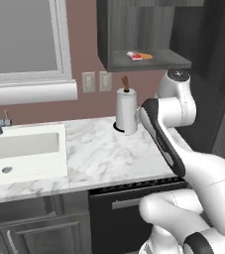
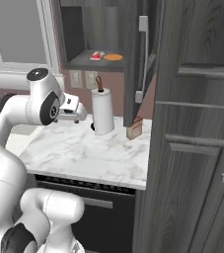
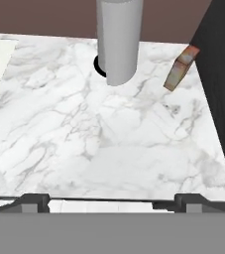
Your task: Pick the bar and yogurt from the counter and place them in the cabinets closest to them.
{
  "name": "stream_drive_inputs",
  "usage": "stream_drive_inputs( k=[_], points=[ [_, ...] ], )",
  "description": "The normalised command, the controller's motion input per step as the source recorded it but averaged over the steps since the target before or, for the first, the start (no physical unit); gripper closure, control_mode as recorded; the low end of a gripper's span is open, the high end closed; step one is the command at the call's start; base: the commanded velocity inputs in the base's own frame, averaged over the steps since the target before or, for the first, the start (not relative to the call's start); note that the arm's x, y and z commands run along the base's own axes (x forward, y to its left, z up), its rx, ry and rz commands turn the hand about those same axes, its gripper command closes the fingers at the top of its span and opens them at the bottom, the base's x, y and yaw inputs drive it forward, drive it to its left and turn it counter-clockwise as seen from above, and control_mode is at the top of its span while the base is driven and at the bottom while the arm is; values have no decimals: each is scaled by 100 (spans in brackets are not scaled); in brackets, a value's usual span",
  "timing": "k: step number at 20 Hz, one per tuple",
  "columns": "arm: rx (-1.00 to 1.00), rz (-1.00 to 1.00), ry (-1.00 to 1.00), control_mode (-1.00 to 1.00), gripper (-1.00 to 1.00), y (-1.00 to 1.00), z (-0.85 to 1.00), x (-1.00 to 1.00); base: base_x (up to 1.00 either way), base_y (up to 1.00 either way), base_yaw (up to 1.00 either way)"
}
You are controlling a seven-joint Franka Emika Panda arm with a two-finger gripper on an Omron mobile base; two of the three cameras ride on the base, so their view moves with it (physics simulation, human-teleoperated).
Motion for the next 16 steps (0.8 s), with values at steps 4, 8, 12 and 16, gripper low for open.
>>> stream_drive_inputs(
  k=[4, 8, 12, 16],
  points=[
    [0, 0, 0, 100, -100, 0, 0, 0, -91, 58, 0],
    [0, 0, 0, 100, -100, 0, 0, 0, -59, 63, 0],
    [0, 0, 0, 100, -100, 0, 0, 0, -52, 74, 0],
    [0, 0, 0, 100, -100, 0, 0, 0, -27, 78, 0]
  ],
)
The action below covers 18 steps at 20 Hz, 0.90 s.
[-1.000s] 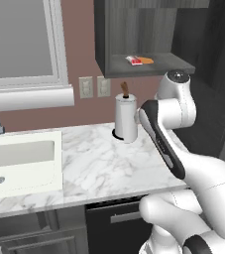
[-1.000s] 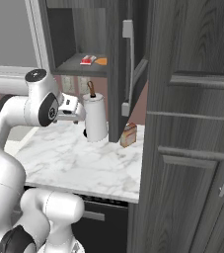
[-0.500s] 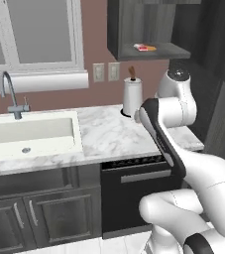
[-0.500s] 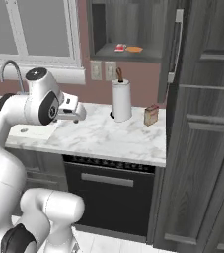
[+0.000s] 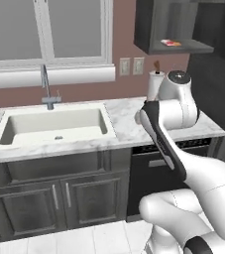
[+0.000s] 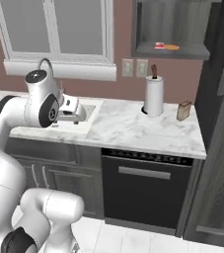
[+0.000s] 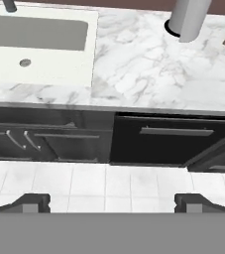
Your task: Pick the bar and yogurt from the counter and place them in the cabinets closest to them.
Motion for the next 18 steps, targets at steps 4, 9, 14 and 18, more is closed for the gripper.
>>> stream_drive_inputs(
  k=[4, 9, 14, 18],
  points=[
    [0, 0, 0, 100, -100, 0, 0, 0, -30, 92, 0],
    [0, 0, 0, 100, -100, 0, 0, 0, -19, 84, 0],
    [0, 0, 0, 100, -100, 0, 0, 0, -20, 81, 0],
    [0, 0, 0, 100, -100, 0, 0, 0, -3, 81, 0]
  ],
)
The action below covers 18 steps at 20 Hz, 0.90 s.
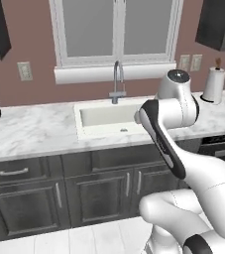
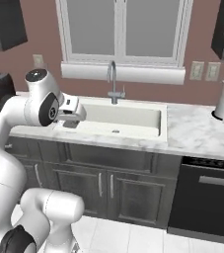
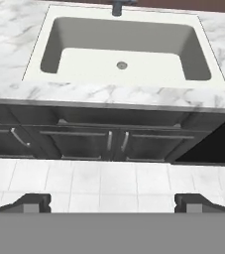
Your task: Pick the bar and yogurt from the counter and place them in the cabinets closest to them.
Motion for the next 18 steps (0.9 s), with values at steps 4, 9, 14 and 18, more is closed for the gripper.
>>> stream_drive_inputs(
  k=[4, 9, 14, 18],
  points=[
    [0, 0, 0, 100, -100, 0, 0, 0, 0, 87, 0],
    [0, 0, 0, 100, -100, 0, 0, 0, 16, 57, 0],
    [0, 0, 0, 100, -100, 0, 0, 0, 55, 21, 0],
    [0, 0, 0, 100, -100, 0, 0, 0, 70, 8, 0]
  ],
)
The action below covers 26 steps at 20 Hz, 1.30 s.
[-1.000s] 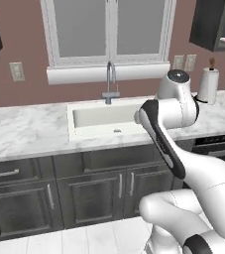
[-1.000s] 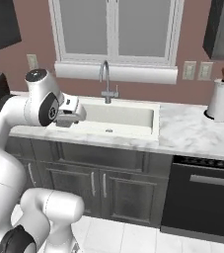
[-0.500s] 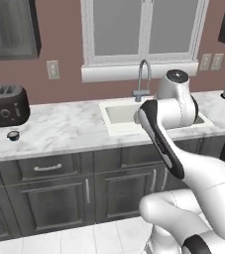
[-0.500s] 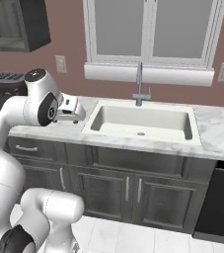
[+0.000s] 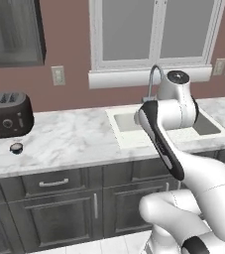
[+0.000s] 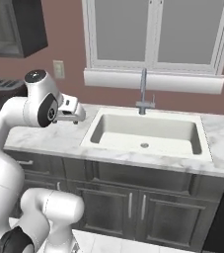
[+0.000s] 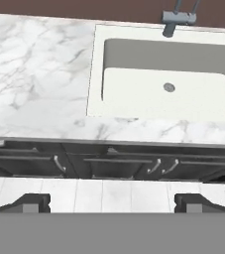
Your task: Pick the bar and yogurt from the counter and place them in the cabinets closest to them.
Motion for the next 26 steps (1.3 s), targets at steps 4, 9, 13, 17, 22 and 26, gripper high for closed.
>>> stream_drive_inputs(
  k=[4, 9, 13, 17, 22, 26],
  points=[
    [0, 0, 0, 100, -100, 0, 0, 0, 45, 18, 0],
    [0, 0, 0, 100, -100, 0, 0, 0, 24, 77, 0],
    [0, 0, 0, 100, -100, 0, 0, 0, 29, 69, 0],
    [0, 0, 0, 100, -100, 0, 0, 0, 48, 44, 0],
    [0, 0, 0, 100, -100, 0, 0, 0, 48, 31, 0],
    [0, 0, 0, 100, -100, 0, 0, 0, 36, 31, 0]
  ],
)
